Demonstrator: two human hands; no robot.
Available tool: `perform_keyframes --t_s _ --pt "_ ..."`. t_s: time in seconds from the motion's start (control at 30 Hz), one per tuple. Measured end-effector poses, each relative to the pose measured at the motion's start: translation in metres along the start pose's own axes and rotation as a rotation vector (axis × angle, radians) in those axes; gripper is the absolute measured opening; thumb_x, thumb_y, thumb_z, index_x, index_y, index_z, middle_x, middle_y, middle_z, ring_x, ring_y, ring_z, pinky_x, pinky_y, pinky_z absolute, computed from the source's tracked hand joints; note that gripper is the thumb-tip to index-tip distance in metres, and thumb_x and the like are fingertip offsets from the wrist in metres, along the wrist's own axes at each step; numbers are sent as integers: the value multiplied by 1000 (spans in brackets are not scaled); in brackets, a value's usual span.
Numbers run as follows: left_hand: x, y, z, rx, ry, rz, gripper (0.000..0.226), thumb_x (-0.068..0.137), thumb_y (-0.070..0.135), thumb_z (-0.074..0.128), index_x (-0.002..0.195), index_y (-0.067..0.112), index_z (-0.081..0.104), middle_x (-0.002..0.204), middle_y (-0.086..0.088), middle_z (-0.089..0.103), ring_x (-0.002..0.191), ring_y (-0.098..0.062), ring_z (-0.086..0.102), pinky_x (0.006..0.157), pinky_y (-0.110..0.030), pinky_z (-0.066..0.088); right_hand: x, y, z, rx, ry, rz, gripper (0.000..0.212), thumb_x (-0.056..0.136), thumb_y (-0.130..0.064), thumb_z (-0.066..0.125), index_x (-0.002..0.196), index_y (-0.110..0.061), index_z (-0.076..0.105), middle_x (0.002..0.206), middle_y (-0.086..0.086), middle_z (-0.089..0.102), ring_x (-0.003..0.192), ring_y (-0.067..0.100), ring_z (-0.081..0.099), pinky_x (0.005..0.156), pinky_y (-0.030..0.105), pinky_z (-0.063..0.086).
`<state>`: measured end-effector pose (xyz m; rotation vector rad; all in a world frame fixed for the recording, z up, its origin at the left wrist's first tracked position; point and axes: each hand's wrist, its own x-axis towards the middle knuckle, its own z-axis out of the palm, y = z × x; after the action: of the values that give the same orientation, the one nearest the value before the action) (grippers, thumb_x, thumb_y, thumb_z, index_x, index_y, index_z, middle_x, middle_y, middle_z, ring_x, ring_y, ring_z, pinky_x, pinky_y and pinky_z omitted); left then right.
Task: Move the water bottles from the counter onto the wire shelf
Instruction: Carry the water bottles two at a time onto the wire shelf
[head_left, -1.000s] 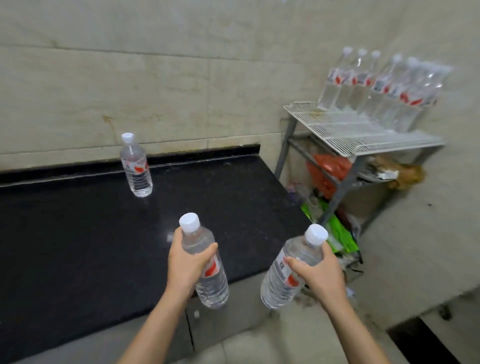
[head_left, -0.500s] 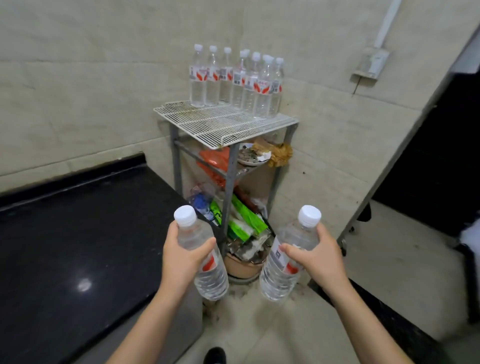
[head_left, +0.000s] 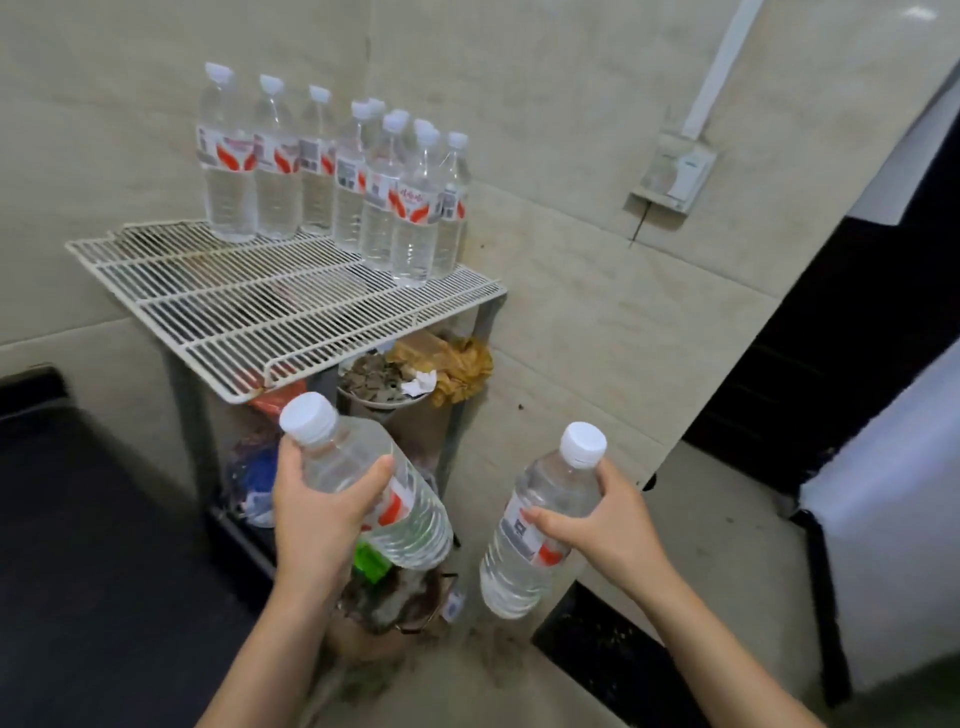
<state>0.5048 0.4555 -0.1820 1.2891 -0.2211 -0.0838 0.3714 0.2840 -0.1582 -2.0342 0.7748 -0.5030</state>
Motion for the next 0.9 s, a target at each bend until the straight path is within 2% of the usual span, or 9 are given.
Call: perform_keyframes --t_s 0.1,0.27,0.33,0.4,0.5,0.67,0.77,0.8,0.9 --pt "26 -10 28 19 -15 19 57 69 0 73 115 25 49 112 -2 62 104 -20 60 96 -44 47 35 11 -12 47 79 20 58 60 -20 83 111 -19 56 96 -9 66 91 14 64 85 42 54" --pt "53 -16 68 85 -54 73 53 69 0 73 105 32 51 97 17 60 82 14 60 76 -16 45 87 27 -37 169 165 -26 49 63 -8 80 106 -16 57 93 -8 67 87 12 65 79 36 55" --pt "65 -17 86 95 -57 113 54 68 1 74 108 29 52 98 16 62 84 14 60 74 -12 50 113 32 -48 214 154 -77 47 63 -4 79 101 -20 57 92 -7 67 83 9 66 71 25 56" --pt "76 -14 102 66 -43 144 52 61 12 81 99 36 56 93 15 67 86 10 63 73 -10 51 140 33 -56 228 119 -137 47 63 -3 80 101 -19 57 89 -10 66 74 0 65 62 12 54" --pt "95 -7 127 4 39 198 46 43 35 74 86 45 61 91 21 70 92 -4 66 77 -24 54 188 28 -64 289 48 -257 50 53 -9 82 96 -20 58 75 -14 71 67 -6 64 58 8 49" --pt "125 10 151 -39 266 406 55 45 33 73 98 34 59 97 12 68 98 -14 64 85 -34 54 264 7 -63 504 -32 -406 48 50 -12 71 90 -30 55 77 -30 68 72 -7 65 62 5 48" --pt "148 15 133 -13 378 431 80 54 44 81 122 16 52 127 -17 56 112 -32 56 94 -47 47 296 -7 -58 639 -6 -479 44 51 -10 70 87 -30 54 76 -31 68 71 -8 65 62 6 48" --pt "153 17 126 9 394 417 85 54 51 81 125 16 50 133 -21 51 115 -31 55 97 -47 46 306 -13 -55 683 -2 -505 44 50 -10 70 86 -29 54 75 -31 68 71 -8 65 61 6 48" --pt "170 31 117 70 514 467 59 58 51 80 112 34 59 119 0 64 109 -24 62 91 -47 51 332 -38 -43 826 -30 -565 49 45 -22 75 89 -27 53 76 -28 68 70 -6 65 60 7 49"
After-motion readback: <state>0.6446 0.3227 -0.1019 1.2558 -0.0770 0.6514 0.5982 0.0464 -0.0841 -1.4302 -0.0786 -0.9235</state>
